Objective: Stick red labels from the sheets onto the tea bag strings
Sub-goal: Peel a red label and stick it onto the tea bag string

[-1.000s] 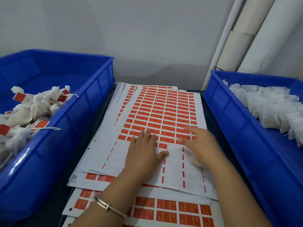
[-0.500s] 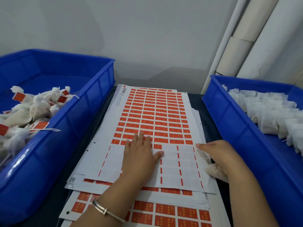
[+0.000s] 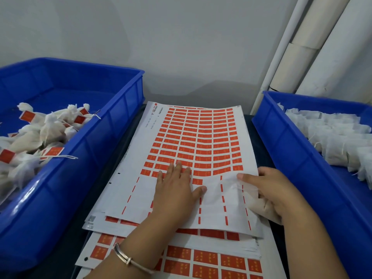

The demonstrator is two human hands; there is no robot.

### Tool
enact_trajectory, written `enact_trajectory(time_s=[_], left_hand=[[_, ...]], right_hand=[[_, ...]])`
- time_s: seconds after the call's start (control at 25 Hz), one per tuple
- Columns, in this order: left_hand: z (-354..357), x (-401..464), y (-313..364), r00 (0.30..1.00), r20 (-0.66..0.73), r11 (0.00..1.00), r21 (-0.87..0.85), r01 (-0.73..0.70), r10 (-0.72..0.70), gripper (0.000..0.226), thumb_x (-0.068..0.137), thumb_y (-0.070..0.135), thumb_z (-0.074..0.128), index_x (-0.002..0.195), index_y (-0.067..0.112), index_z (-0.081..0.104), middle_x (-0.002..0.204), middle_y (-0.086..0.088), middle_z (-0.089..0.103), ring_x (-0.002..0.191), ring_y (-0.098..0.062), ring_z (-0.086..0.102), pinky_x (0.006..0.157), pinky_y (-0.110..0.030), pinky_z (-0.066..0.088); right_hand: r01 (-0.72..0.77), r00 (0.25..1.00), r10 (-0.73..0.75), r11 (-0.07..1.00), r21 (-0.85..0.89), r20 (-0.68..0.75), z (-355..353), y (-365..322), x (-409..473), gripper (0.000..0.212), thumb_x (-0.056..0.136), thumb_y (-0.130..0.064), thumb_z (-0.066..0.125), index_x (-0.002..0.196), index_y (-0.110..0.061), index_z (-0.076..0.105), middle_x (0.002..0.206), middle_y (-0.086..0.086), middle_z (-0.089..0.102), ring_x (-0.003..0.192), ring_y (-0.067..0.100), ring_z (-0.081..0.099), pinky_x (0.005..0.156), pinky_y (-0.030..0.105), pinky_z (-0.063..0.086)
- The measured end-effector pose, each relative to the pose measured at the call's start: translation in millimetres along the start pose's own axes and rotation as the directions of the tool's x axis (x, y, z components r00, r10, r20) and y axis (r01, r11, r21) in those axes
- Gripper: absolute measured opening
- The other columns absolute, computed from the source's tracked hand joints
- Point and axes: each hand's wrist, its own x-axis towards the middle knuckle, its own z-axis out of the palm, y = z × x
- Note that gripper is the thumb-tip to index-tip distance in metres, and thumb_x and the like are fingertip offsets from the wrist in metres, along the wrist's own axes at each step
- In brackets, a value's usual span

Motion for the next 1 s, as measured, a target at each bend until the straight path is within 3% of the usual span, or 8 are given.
enact_trajectory(time_s=[0.12,0.2,0.32,0.4,0.52,0.64,0.8,1.0], left_hand=[[-5.9,-1.5,-1.1,1.000,0.006,0.999,-0.035,0.028,-0.028,0.080,0.080,0.075,0.028,0.148,0.036,0.011,0.158,0.011,0.001,0.145,-0.016,-0.003,0.107,-0.042,-0.013],[-13.1,-3.2,-0.7,0.997,-0.071,0.998,-0.068,0.014,-0.018,0.074,0.081,0.072,0.035,0.145,0.037,0.022,0.157,0.012,0.012,0.145,-0.015,0.006,0.110,-0.044,-0.008],[-24.0,-11.4,8.6,0.960,-0.257,0.945,-0.271,-0.185,0.114,0.053,0.081,0.058,0.056,0.130,0.039,0.049,0.141,0.020,0.042,0.127,0.000,0.036,0.107,-0.029,0.022],[-28.0,-18.1,18.4,0.933,-0.289,0.889,-0.338,-0.310,0.215,0.042,0.081,0.049,0.062,0.121,0.036,0.060,0.129,0.020,0.054,0.107,0.012,0.039,0.092,-0.007,0.023],[-29.8,-21.9,22.1,0.932,-0.282,0.857,-0.396,-0.330,0.229,0.036,0.083,0.039,0.064,0.118,0.031,0.064,0.120,0.017,0.062,0.090,0.017,0.044,0.077,0.005,0.022],[-30.7,-21.9,18.7,0.941,-0.272,0.832,-0.459,-0.313,0.204,0.031,0.084,0.033,0.064,0.114,0.028,0.067,0.111,0.013,0.067,0.080,0.015,0.048,0.074,0.002,0.030],[-32.4,-21.7,17.8,0.944,-0.271,0.827,-0.475,-0.301,0.188,0.023,0.084,0.030,0.065,0.106,0.026,0.071,0.098,0.011,0.070,0.074,0.010,0.052,0.071,-0.004,0.036],[-34.5,-22.8,14.8,0.896,-0.332,0.864,-0.307,-0.398,0.295,0.022,0.088,0.027,0.062,0.108,0.023,0.071,0.101,0.008,0.071,0.080,0.007,0.049,0.074,0.001,0.027]], right_hand=[[0.033,0.979,-0.078,0.973,0.228,0.189,-4.3,-1.6,-6.0,0.016,0.079,-0.019,0.072,0.095,-0.021,0.070,0.087,-0.001,0.075,0.075,0.020,0.073,0.051,0.029,0.056],[0.058,0.957,-0.124,0.967,0.248,0.261,-0.9,-2.2,-9.0,0.019,0.081,-0.015,0.070,0.100,-0.017,0.071,0.092,0.002,0.075,0.081,0.022,0.072,0.055,0.029,0.057],[0.172,0.916,-0.231,0.965,0.199,0.329,13.8,-5.2,-16.3,0.018,0.079,-0.021,0.071,0.097,-0.021,0.072,0.093,-0.001,0.075,0.081,0.020,0.072,0.056,0.024,0.055],[0.232,0.898,-0.276,0.959,0.164,0.344,22.2,-7.7,-21.0,0.021,0.075,-0.030,0.073,0.095,-0.025,0.072,0.090,-0.004,0.074,0.079,0.018,0.072,0.058,0.024,0.056],[0.271,0.887,-0.307,0.951,0.148,0.346,26.8,-8.6,-24.0,0.022,0.075,-0.033,0.070,0.095,-0.026,0.071,0.087,-0.005,0.074,0.074,0.017,0.072,0.055,0.021,0.054],[0.293,0.887,-0.319,0.948,0.126,0.333,28.9,-9.6,-25.8,0.011,0.084,-0.023,0.066,0.091,-0.030,0.072,0.091,-0.008,0.074,0.079,0.017,0.071,0.066,0.031,0.059],[0.373,0.890,-0.367,0.927,0.032,0.269,33.0,-10.9,-28.0,0.014,0.079,-0.029,0.070,0.088,-0.040,0.072,0.097,-0.018,0.072,0.089,0.013,0.069,0.078,0.042,0.058],[0.402,0.879,-0.390,0.916,0.013,0.276,33.3,-13.1,-31.9,0.017,0.080,-0.028,0.068,0.084,-0.045,0.068,0.098,-0.020,0.071,0.096,0.010,0.066,0.087,0.045,0.055]])
